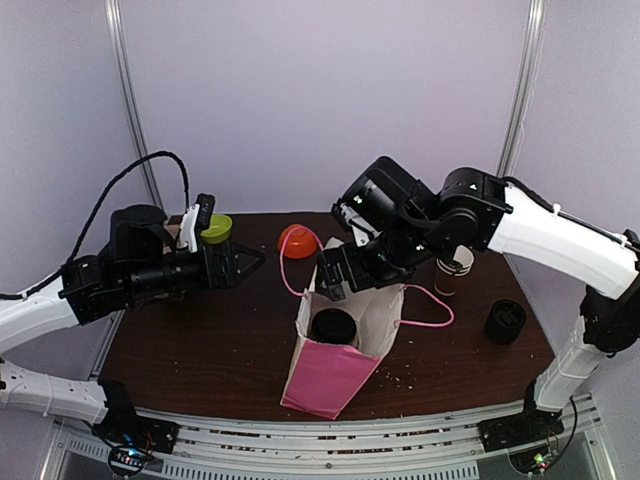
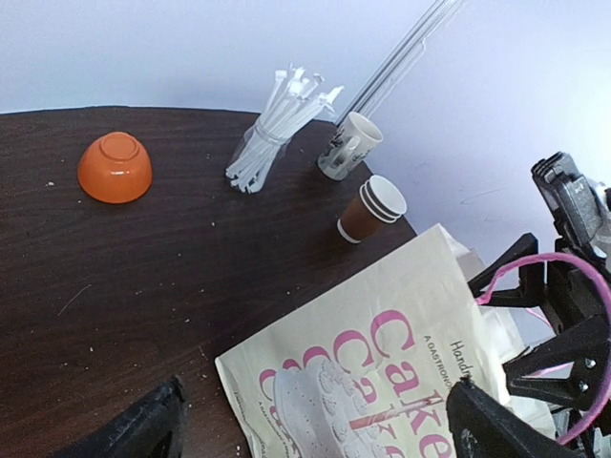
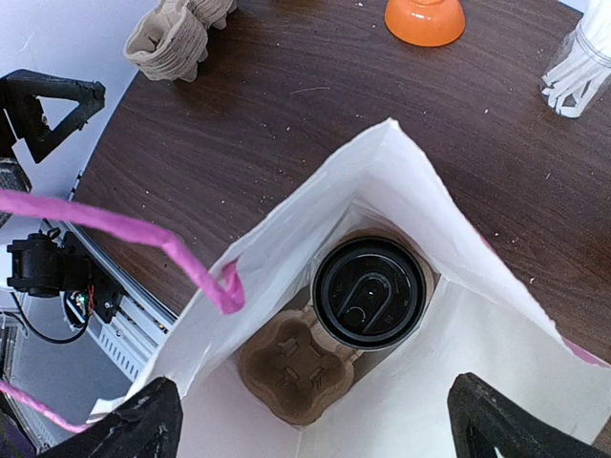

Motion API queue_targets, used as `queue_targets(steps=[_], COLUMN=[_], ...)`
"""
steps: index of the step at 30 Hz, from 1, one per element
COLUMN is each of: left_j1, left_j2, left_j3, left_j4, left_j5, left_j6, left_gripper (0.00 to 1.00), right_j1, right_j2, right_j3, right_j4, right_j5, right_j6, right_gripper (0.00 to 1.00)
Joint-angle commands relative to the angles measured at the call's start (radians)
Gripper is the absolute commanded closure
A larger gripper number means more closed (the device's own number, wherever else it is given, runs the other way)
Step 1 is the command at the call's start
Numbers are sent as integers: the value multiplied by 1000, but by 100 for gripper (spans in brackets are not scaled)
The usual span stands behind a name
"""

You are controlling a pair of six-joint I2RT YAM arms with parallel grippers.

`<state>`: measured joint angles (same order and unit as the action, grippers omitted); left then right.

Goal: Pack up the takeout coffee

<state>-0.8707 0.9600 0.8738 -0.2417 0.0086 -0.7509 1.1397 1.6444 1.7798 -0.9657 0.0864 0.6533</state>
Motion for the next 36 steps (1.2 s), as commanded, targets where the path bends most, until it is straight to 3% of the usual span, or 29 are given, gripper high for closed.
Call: queue_targets(steps=[1, 12, 23, 27, 36], left_j1=[-4, -10, -86, -105, -106], left_j2=[-11, 10, 157, 216, 264], left_j3=[70, 162, 288, 352, 394], left_j4=[19, 44, -21, -86, -122], left_j5=[75, 289, 328, 318, 255], left_j6=[39, 0, 43, 75, 115], left_gripper=[2, 2, 5, 18, 69], right_j1=[8, 9, 8, 8, 8], right_j2=[-55, -69, -37, -37, -64], right_j3=[32, 0, 27, 20, 12], right_j4=[-59, -4, 17, 23, 18], right_j5=[20, 26, 14, 12, 24], right_j6=[-8, -17, -32, -36, -43], right_gripper=[0, 0, 0, 0, 0])
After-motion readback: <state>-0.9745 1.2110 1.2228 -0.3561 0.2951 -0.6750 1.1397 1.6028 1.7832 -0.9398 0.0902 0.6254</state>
